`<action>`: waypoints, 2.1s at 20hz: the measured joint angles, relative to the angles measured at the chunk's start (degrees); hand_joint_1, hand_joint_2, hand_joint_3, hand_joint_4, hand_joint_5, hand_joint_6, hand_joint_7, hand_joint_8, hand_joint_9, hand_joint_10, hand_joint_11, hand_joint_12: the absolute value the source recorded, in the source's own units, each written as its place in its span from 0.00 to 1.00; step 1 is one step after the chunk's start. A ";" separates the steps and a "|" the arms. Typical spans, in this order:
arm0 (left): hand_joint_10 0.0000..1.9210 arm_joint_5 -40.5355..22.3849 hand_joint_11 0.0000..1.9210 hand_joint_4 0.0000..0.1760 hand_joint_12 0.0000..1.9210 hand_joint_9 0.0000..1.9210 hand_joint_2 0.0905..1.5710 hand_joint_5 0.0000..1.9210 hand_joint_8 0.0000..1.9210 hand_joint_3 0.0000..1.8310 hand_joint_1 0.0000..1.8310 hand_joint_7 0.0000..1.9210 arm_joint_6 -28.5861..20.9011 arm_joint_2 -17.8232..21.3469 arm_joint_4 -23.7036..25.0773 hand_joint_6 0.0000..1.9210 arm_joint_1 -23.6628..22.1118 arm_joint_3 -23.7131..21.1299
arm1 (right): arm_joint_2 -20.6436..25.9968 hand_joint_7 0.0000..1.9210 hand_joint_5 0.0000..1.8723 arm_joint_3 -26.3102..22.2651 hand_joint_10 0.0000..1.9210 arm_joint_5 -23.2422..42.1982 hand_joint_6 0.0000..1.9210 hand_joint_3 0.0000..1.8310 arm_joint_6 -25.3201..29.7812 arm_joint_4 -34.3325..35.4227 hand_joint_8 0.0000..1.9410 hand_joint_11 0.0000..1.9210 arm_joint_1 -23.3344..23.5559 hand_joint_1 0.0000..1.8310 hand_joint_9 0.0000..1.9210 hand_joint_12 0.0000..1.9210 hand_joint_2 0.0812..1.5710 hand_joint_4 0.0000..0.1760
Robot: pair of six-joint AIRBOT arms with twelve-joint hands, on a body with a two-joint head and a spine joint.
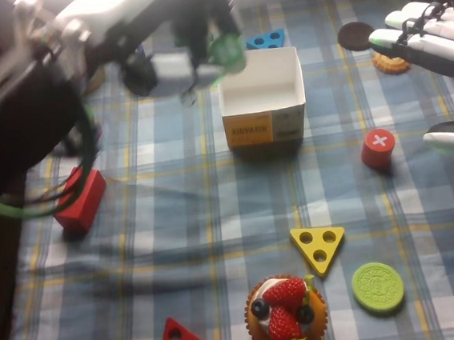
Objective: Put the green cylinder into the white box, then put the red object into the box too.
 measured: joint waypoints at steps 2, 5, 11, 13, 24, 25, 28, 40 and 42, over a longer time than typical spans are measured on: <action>0.87 2.19 0.08 0.00 1.00 0.29 0.71 0.48 0.68 0.00 0.68 0.49 7.48 -4.26 -6.05 0.48 -1.31 3.41 | -0.24 0.00 0.00 0.02 0.00 0.20 0.00 0.00 0.00 0.00 0.00 0.00 -0.13 0.26 0.00 0.33 0.84 0.00; 0.54 6.80 0.00 0.23 0.80 0.06 0.70 0.19 0.40 0.00 0.57 0.23 14.12 -7.74 -10.86 0.36 -1.73 6.34 | -1.03 0.00 0.00 0.26 0.00 0.07 0.00 0.00 0.22 0.11 0.00 0.00 -0.13 0.24 0.00 0.26 0.84 0.00; 0.00 7.10 0.00 0.94 0.00 0.00 0.64 0.01 0.00 0.00 0.42 0.00 16.72 -8.48 -14.99 0.01 -2.08 8.20 | -1.90 0.00 0.00 0.72 0.01 0.15 0.00 0.00 0.98 -0.57 0.00 0.00 -0.11 0.23 0.01 0.50 0.83 0.00; 0.00 6.45 0.00 0.93 0.00 0.00 0.65 0.00 0.00 0.00 0.38 0.00 16.74 -7.26 -14.93 0.00 -2.08 6.54 | -2.14 0.00 0.00 0.79 0.02 0.09 0.00 0.00 1.95 -1.25 0.00 0.00 -0.11 0.24 0.02 0.56 0.82 0.00; 0.00 -11.69 0.01 0.57 0.01 0.00 0.81 0.02 0.00 0.01 0.19 0.00 8.20 5.73 -5.79 0.00 3.54 -8.39 | -7.23 0.13 0.10 5.40 0.34 -6.51 0.02 0.00 3.04 -1.55 0.01 0.00 1.27 0.45 0.00 0.67 0.80 0.00; 0.00 -12.61 0.02 0.54 0.01 0.00 0.82 0.02 0.00 0.01 0.18 0.00 8.02 6.45 -5.40 0.00 4.39 -9.66 | -7.74 0.15 0.11 5.79 0.39 -7.34 0.02 0.00 3.04 -1.55 0.01 0.00 1.60 0.45 0.00 0.71 0.80 0.00; 0.00 -15.43 0.00 0.41 0.01 0.00 0.83 0.02 0.00 0.01 0.21 0.00 7.89 7.96 -4.28 0.00 6.03 -11.26 | -8.96 0.16 0.14 7.04 0.36 -9.09 0.03 0.00 3.02 -1.38 0.01 0.00 1.86 0.45 0.00 0.62 0.82 0.00; 0.00 -18.18 0.00 0.49 0.07 0.00 0.82 0.04 0.00 0.00 0.20 0.01 7.89 9.18 -4.42 0.00 7.72 -12.59 | -12.52 0.37 0.32 9.94 0.82 -11.45 0.77 0.00 3.26 -0.79 0.79 0.00 4.09 0.61 0.19 0.99 0.82 0.00; 0.00 -18.69 0.00 0.43 0.09 0.00 0.82 0.04 0.00 0.00 0.20 0.01 7.89 9.42 -4.68 0.00 8.61 -12.70 | -12.17 0.37 0.32 9.49 0.84 -12.20 0.75 0.00 3.21 -1.68 0.81 0.00 4.98 0.61 0.20 1.00 0.82 0.00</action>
